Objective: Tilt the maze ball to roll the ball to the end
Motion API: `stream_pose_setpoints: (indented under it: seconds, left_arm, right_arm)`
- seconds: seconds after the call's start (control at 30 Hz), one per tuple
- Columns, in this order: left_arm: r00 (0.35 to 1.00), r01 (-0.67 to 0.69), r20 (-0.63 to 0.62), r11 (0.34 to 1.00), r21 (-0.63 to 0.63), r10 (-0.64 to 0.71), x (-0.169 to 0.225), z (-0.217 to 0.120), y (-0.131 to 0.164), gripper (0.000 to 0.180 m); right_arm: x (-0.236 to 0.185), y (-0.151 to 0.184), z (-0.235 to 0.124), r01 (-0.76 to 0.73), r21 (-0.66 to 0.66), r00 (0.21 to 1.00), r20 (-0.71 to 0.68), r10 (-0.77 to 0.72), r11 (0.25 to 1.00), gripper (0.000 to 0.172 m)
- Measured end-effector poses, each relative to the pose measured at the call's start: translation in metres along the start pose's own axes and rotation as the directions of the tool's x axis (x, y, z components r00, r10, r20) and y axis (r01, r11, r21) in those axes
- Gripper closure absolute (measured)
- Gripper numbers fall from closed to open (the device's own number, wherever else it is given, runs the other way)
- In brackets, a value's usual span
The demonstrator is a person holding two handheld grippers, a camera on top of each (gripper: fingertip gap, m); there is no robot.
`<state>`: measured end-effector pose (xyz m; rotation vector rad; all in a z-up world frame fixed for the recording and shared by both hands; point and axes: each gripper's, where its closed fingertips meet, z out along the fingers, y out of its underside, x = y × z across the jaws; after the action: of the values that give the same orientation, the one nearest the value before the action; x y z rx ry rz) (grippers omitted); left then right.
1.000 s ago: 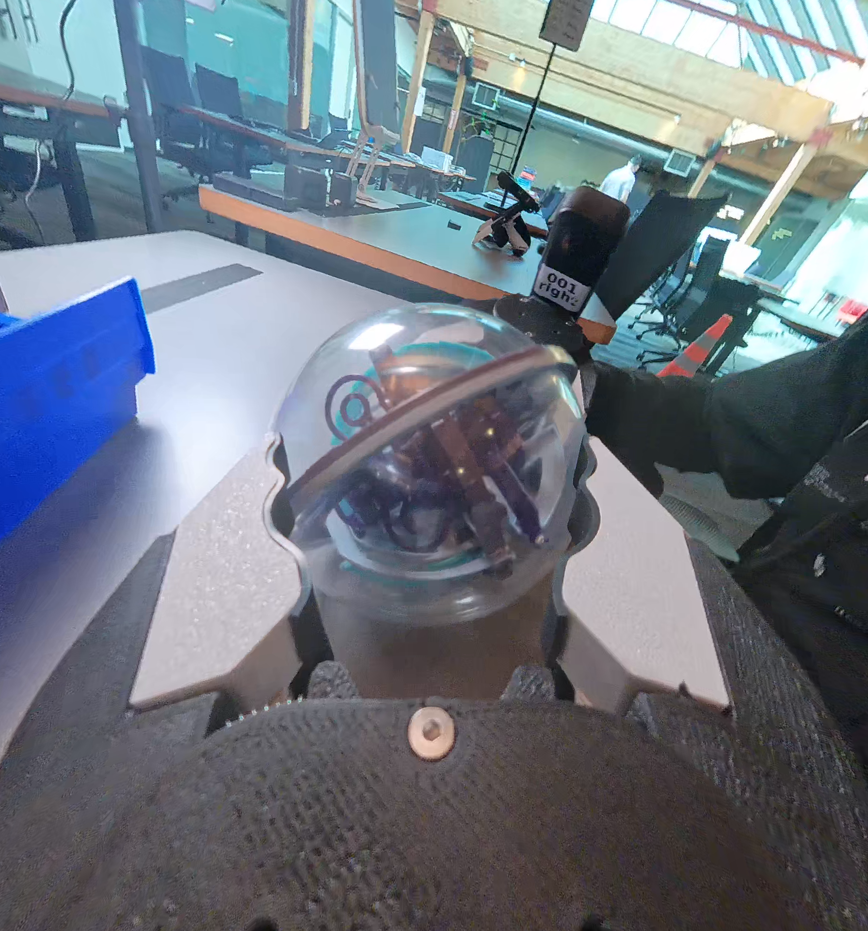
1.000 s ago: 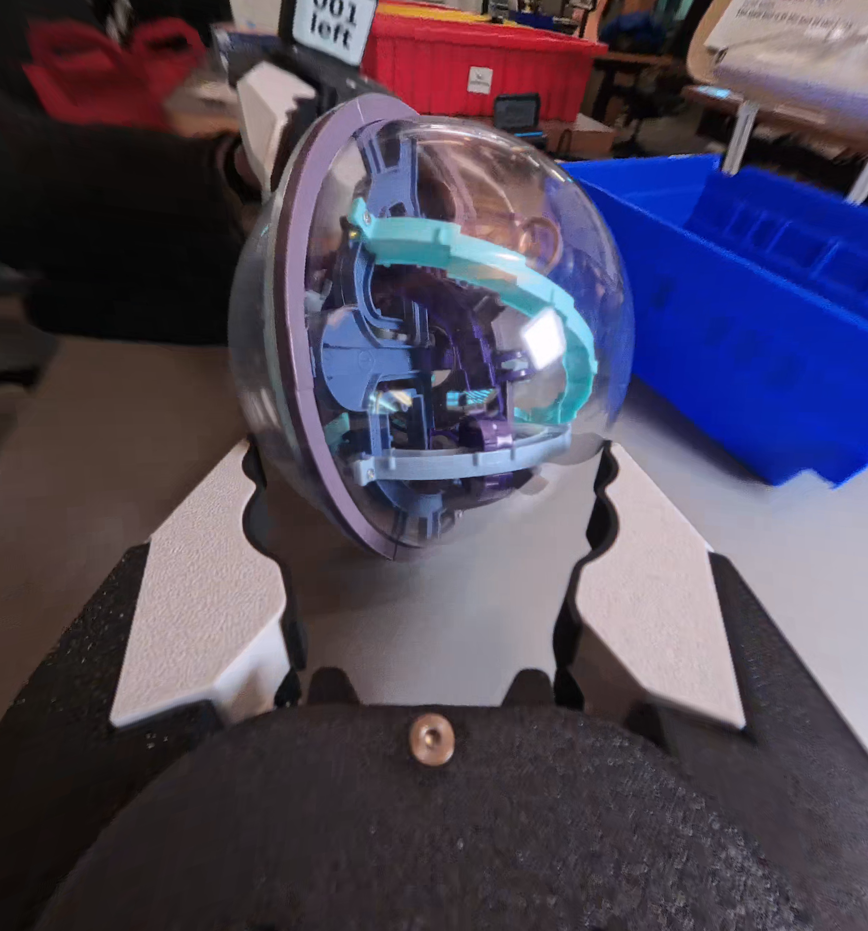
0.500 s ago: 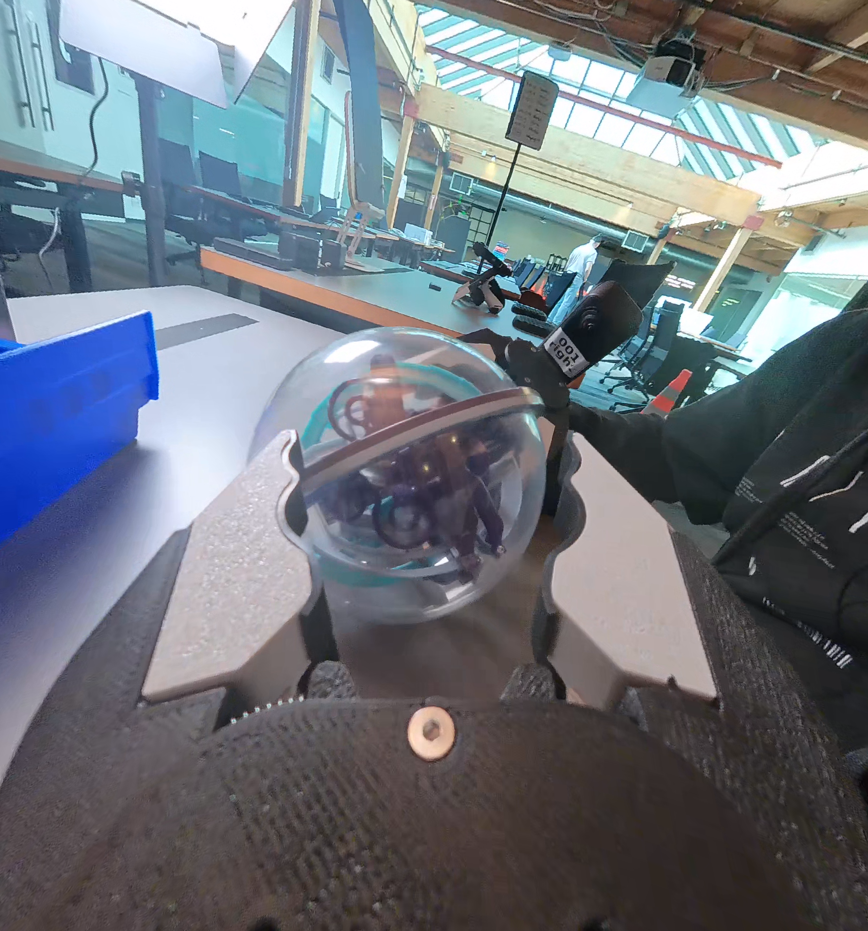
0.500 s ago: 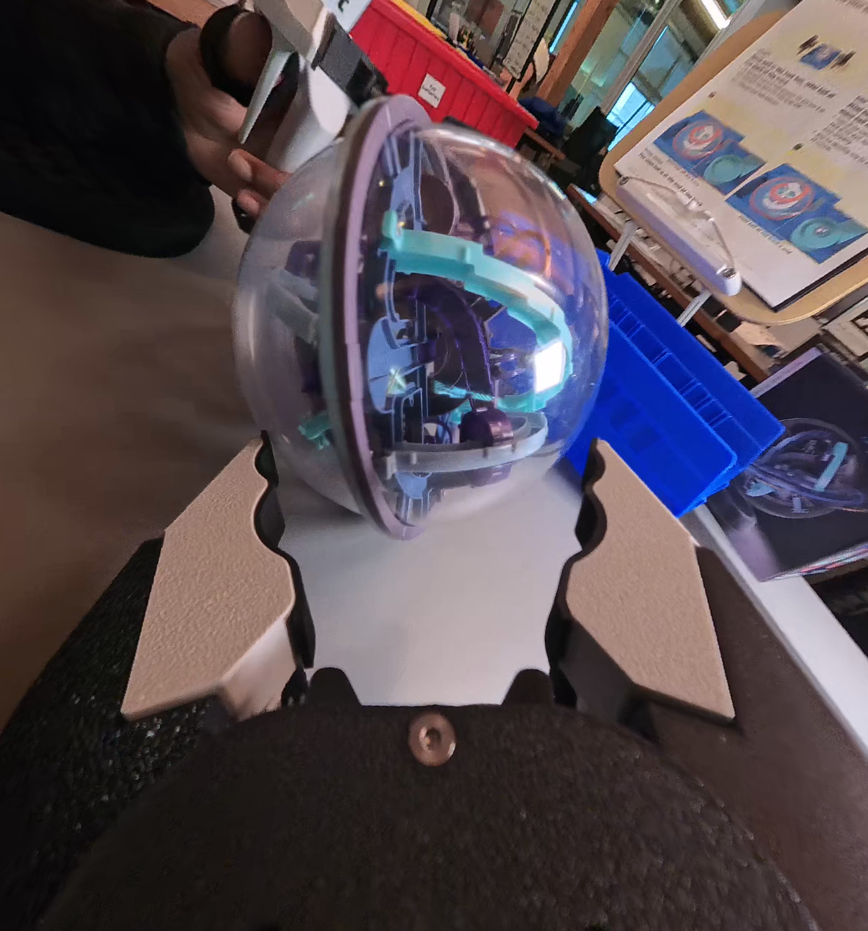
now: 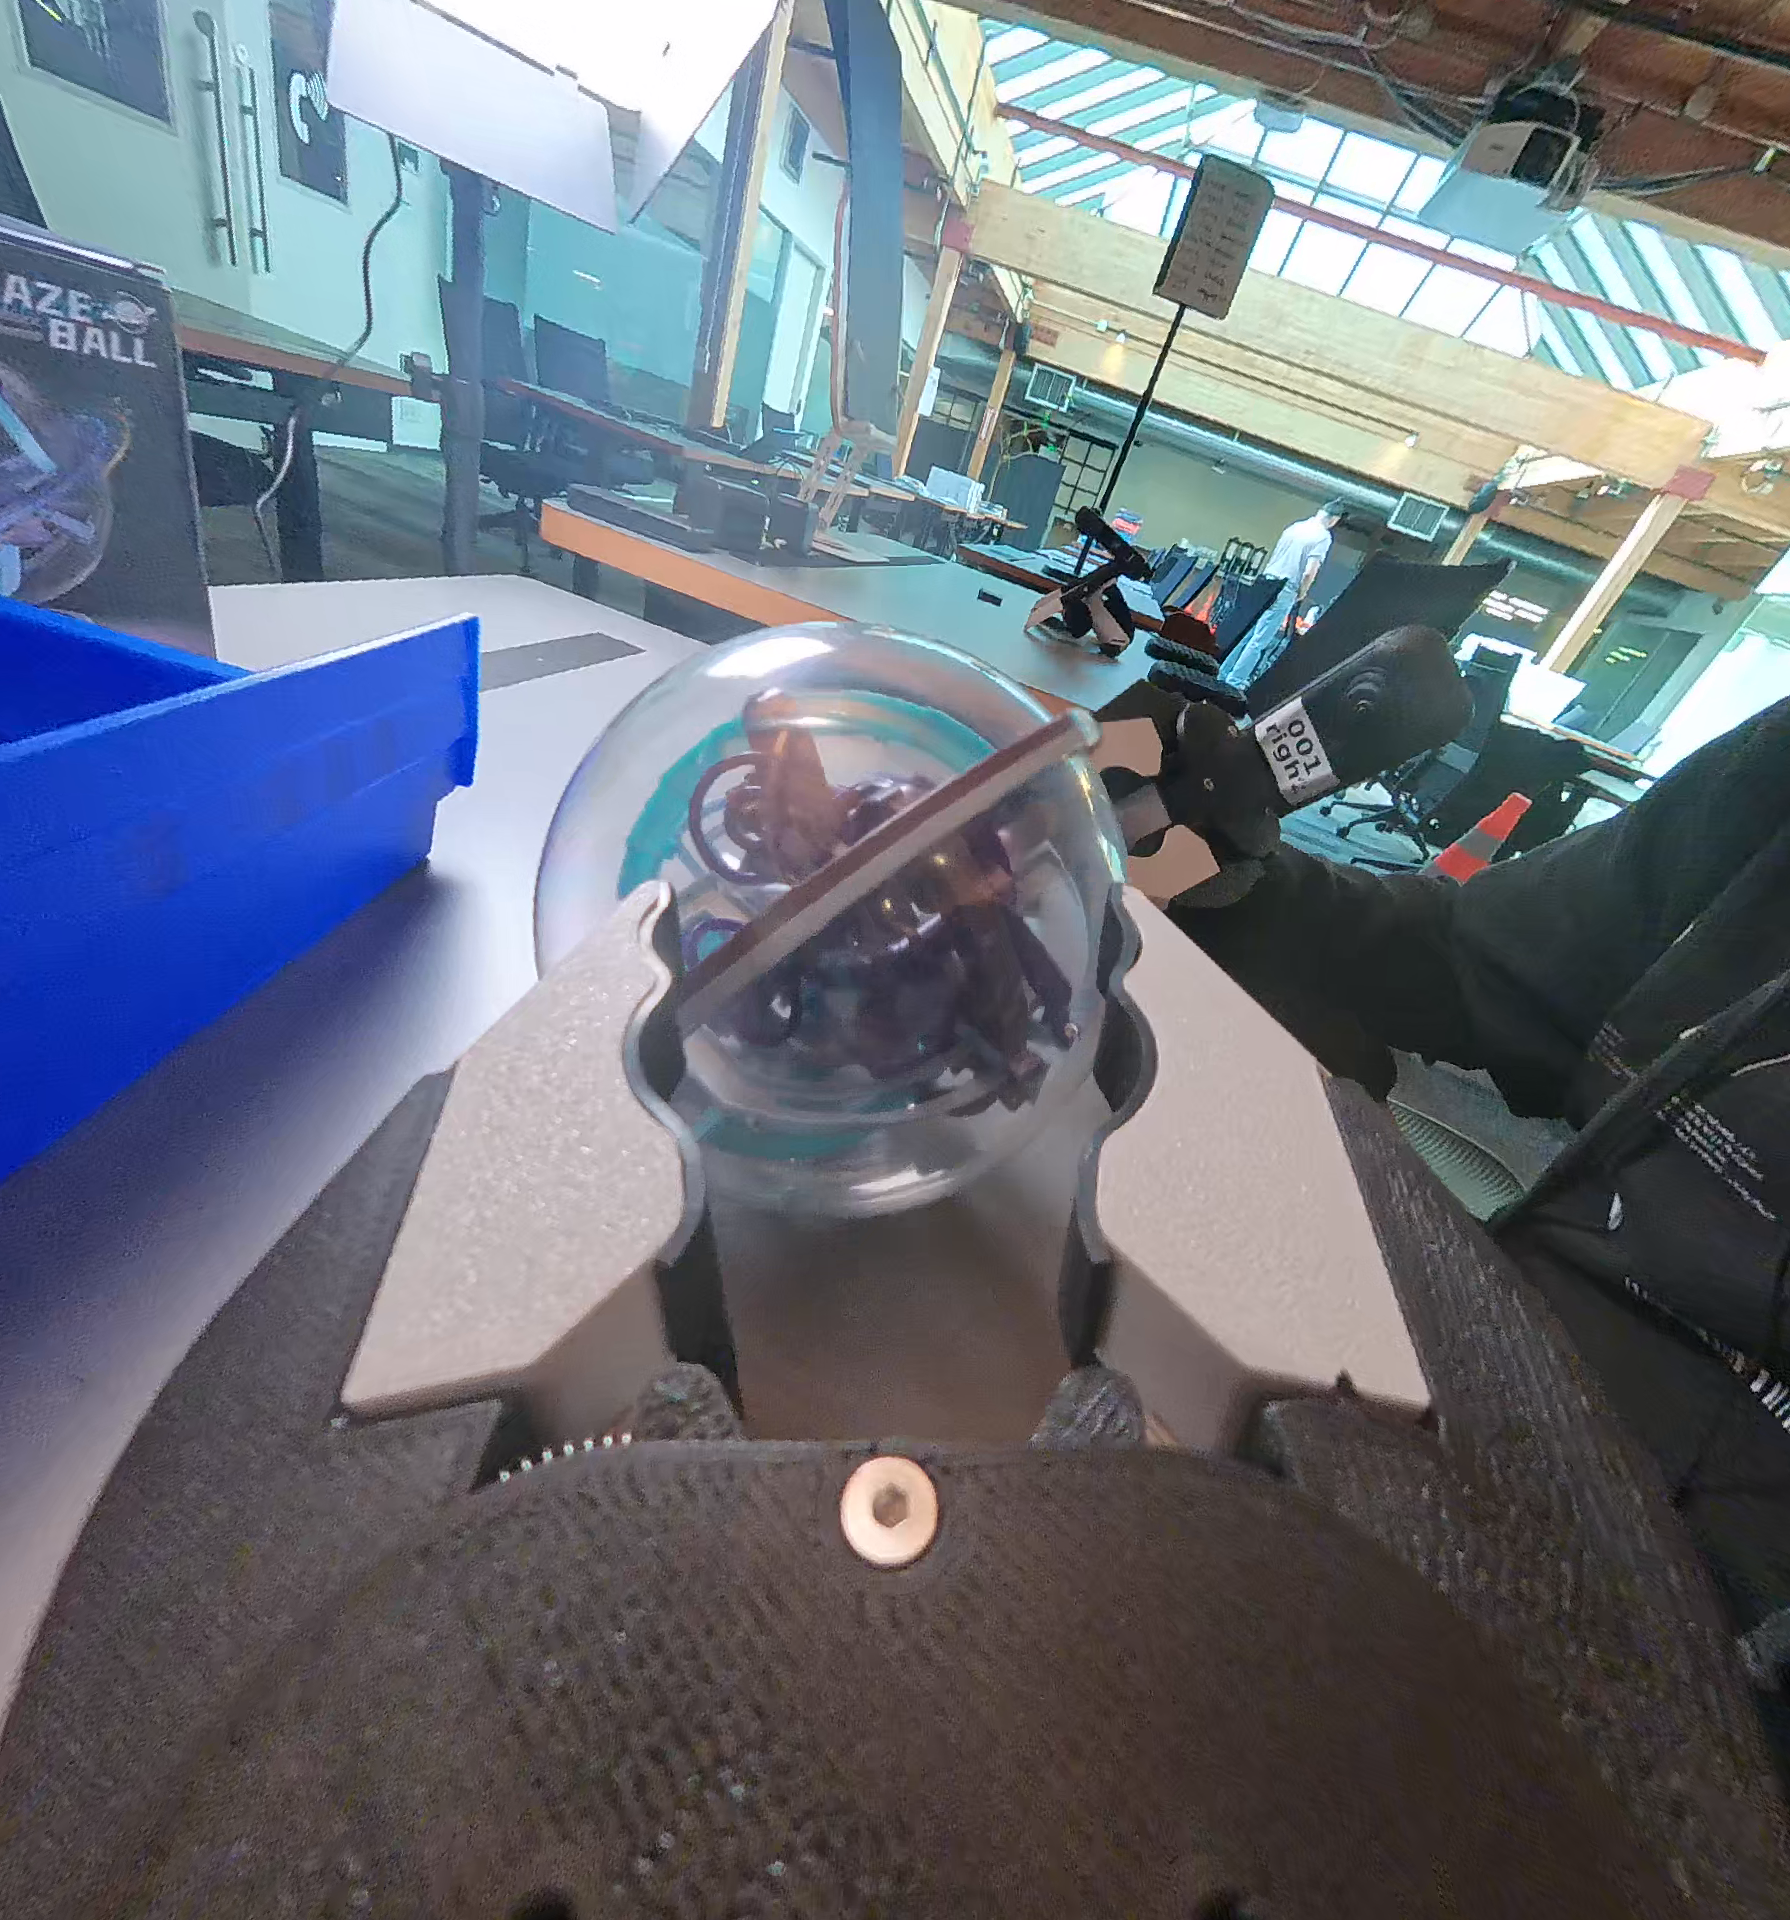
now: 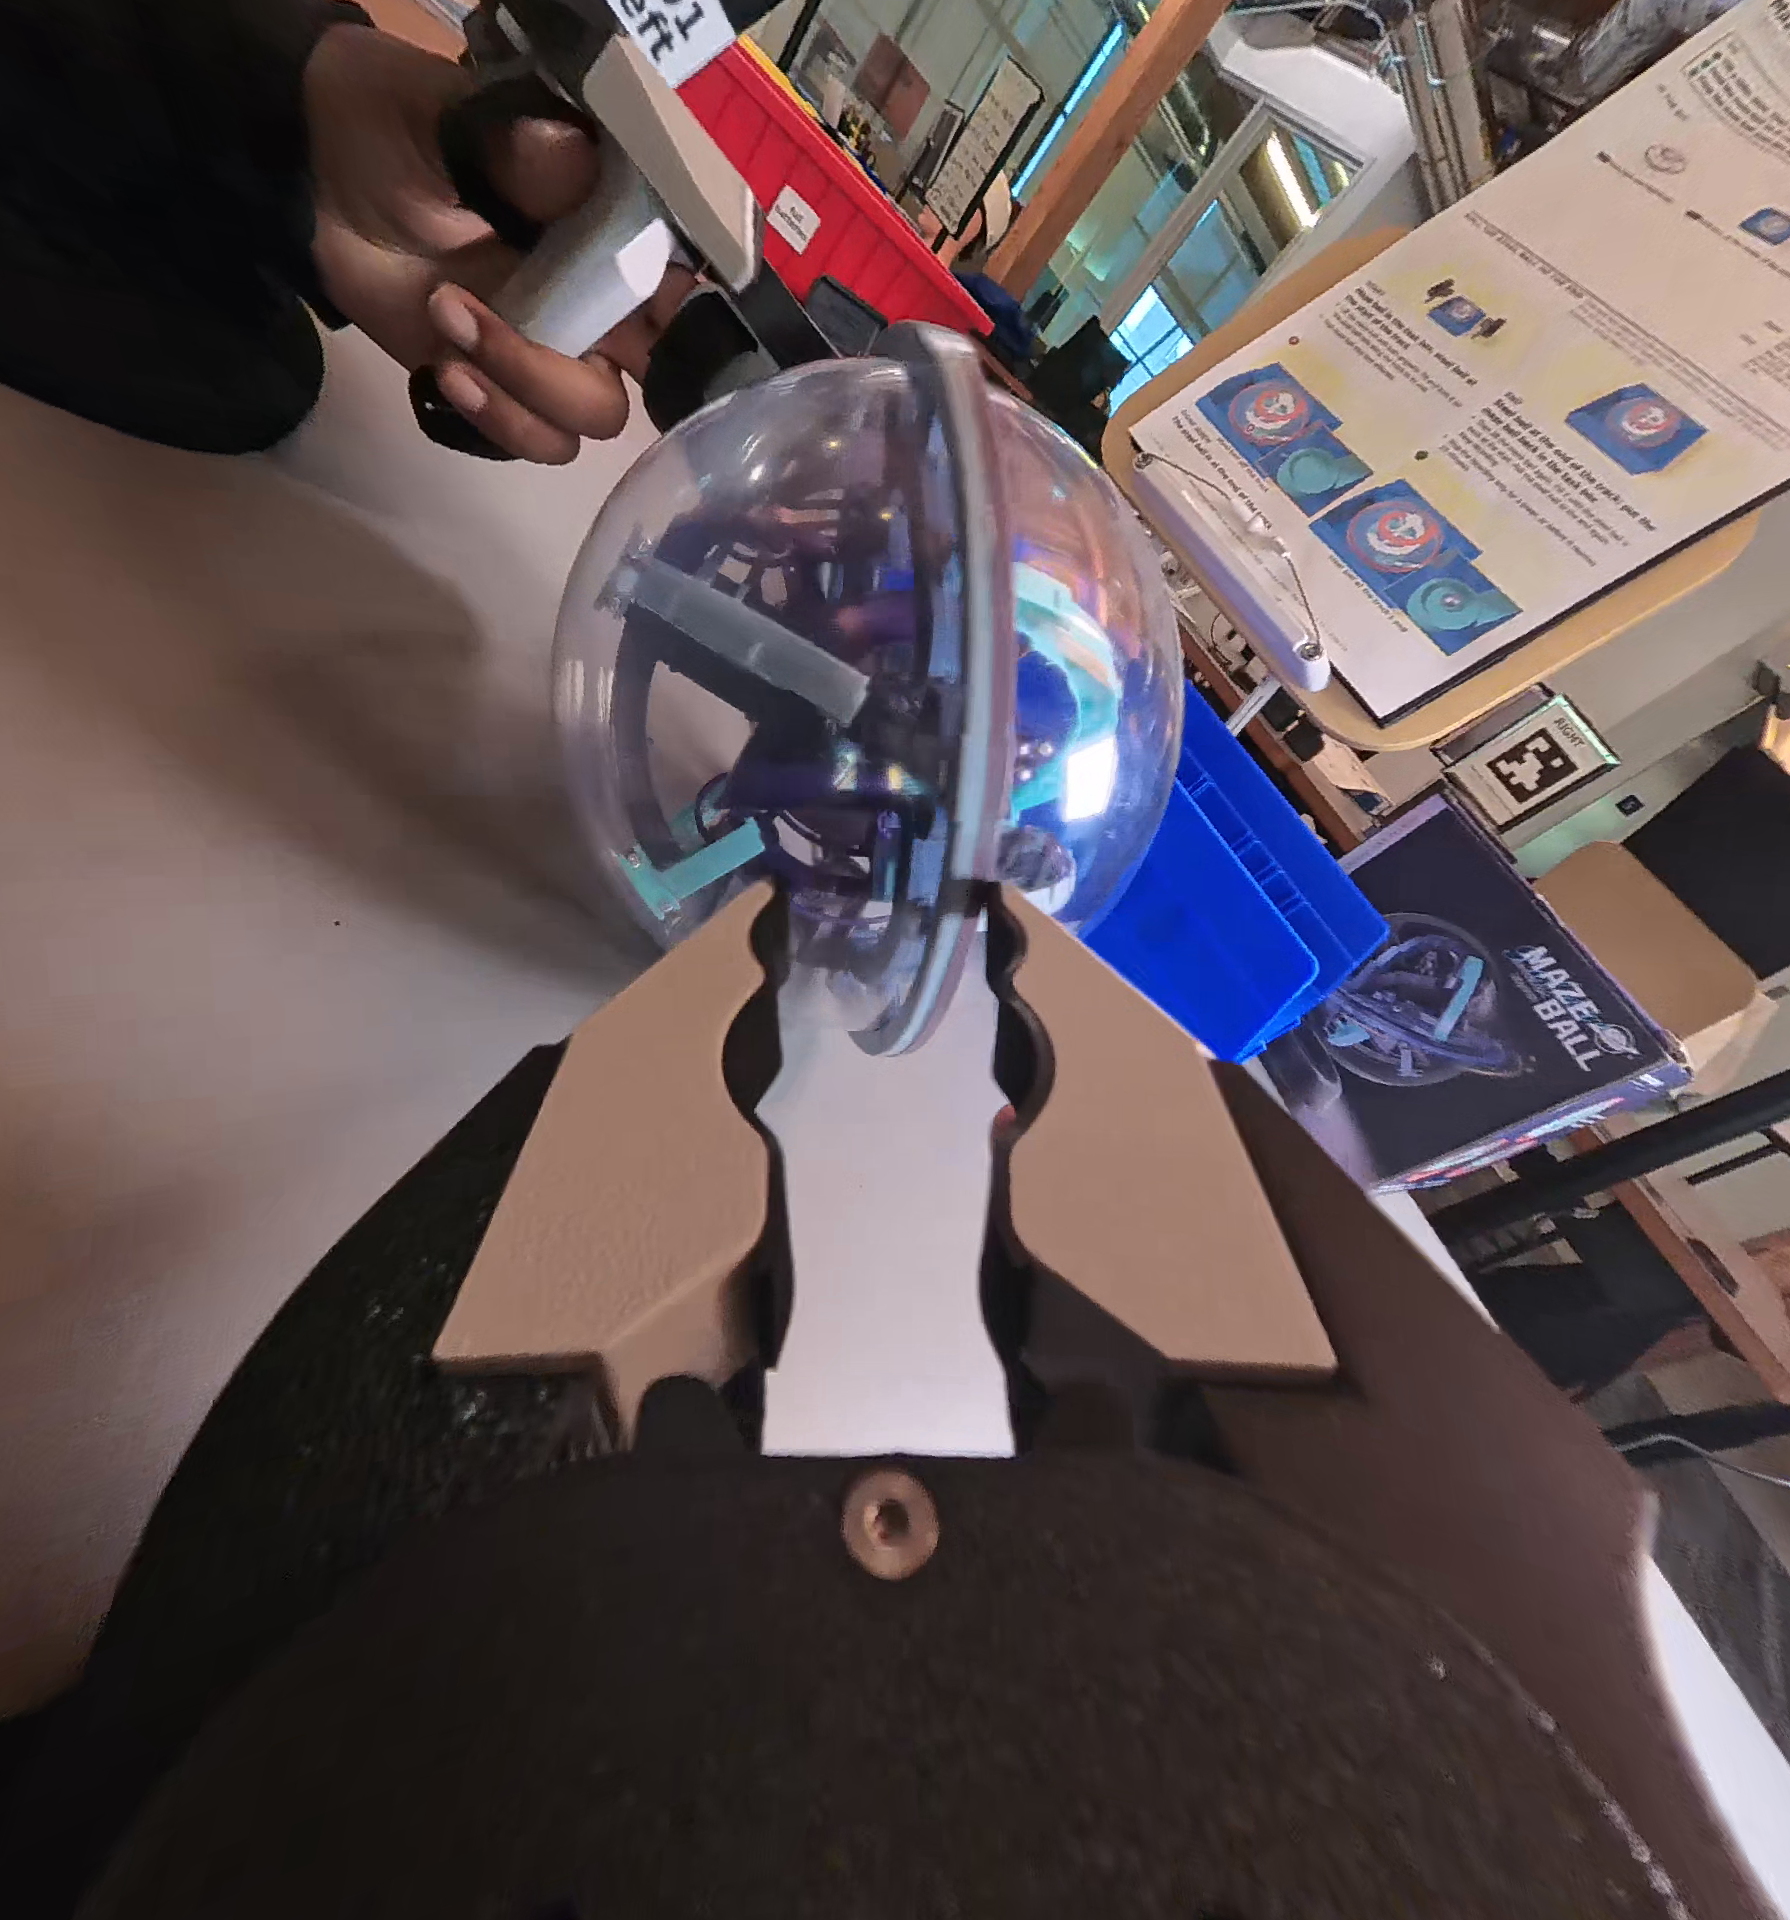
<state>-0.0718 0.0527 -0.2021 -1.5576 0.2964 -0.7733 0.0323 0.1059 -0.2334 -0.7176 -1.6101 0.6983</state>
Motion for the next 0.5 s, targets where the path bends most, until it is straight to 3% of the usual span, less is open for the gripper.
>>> stream_pose_setpoints:
  seconds: [0.1, 0.23, 0.33, 0.43, 0.5]
  left_arm:
    - [1.0, 0.015, 0.0, 1.0, 0.007, -0.015, -0.002, -0.003, -0.001, 0.113]
    - [0.999, 0.048, -0.023, 0.999, 0.012, -0.048, 0.0, -0.005, -0.003, 0.113]
    - [0.989, 0.131, -0.075, 0.99, 0.052, -0.127, 0.003, -0.007, -0.009, 0.1]
    - [0.963, 0.249, -0.129, 0.963, 0.103, -0.235, 0.004, -0.009, -0.018, 0.082]
    - [0.958, 0.271, -0.125, 0.956, 0.113, -0.257, 0.001, -0.01, -0.019, 0.081]
  right_arm:
    - [0.003, -0.003, -0.002, 0.015, 0.025, 1.0, -0.02, -0.014, 1.0, 0.166]
    - [0.0, -0.007, -0.001, 0.089, 0.046, 0.996, -0.012, -0.089, 0.995, 0.166]
    - [-0.009, -0.005, 0.001, 0.222, 0.017, 0.975, -0.028, -0.221, 0.975, 0.166]
    - [-0.022, -0.007, 0.006, 0.44, -0.023, 0.896, -0.051, -0.441, 0.898, 0.166]
    - [-0.034, -0.008, 0.01, 0.561, -0.04, 0.825, -0.055, -0.562, 0.827, 0.166]
